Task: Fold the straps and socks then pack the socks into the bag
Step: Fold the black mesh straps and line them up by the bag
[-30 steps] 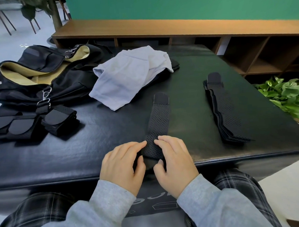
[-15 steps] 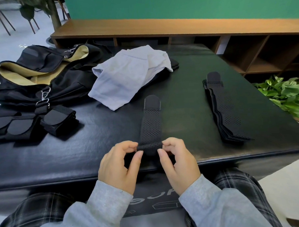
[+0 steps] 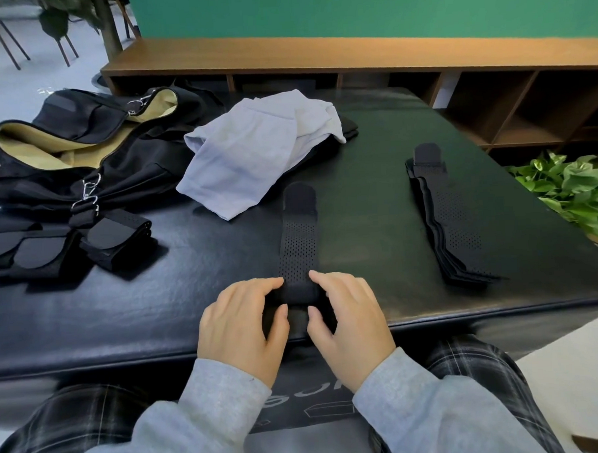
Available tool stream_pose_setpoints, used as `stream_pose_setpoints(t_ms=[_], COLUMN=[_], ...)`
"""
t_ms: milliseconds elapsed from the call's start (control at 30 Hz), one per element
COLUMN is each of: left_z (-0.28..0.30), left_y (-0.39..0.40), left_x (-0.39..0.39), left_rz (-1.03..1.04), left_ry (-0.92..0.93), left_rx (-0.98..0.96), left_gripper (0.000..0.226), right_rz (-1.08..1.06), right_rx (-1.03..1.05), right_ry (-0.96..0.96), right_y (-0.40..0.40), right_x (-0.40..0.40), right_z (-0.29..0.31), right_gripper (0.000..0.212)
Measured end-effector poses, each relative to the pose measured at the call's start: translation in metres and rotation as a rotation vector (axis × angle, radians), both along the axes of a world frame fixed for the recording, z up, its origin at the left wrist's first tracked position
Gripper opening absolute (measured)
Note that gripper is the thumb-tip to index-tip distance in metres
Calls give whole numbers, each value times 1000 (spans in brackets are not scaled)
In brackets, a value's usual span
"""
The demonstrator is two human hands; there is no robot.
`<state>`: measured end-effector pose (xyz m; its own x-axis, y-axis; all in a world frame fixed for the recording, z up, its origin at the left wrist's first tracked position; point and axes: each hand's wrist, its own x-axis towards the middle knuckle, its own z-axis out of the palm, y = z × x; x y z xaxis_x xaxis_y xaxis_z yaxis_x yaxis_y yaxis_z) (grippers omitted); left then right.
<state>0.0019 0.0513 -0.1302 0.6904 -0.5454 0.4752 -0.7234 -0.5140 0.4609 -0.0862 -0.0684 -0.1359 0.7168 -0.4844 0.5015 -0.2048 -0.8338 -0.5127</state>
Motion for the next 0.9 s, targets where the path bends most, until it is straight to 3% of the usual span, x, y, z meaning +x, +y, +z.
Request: stream_pose_setpoints(t_ms=[267,433,567,667,767,900], left_z=[-1,0,2,2,6,7], left_y=[1,3,5,3,2,-1], left_x=[1,0,-3,-3,-5,-3], left_rz=[-21,-62,-72,-29,-5,4], left_ry=[51,167,262,340,253,109], left_rx=[-99,-272,-288,-337,-205,-36], left_gripper=[33,23,18,19,19,45], right_rz=[1,77,33,18,21,41], right_rx=[52,144,380,444,445,334], right_ry=[-33,-35,-49,-30,29,111], right_y=[-1,0,3,4,2,1], right_x=[0,-4,-8,-9,-7,-3], right_z=[0,8,14,16,18,22], right_gripper=[30,30,18,31,23,26])
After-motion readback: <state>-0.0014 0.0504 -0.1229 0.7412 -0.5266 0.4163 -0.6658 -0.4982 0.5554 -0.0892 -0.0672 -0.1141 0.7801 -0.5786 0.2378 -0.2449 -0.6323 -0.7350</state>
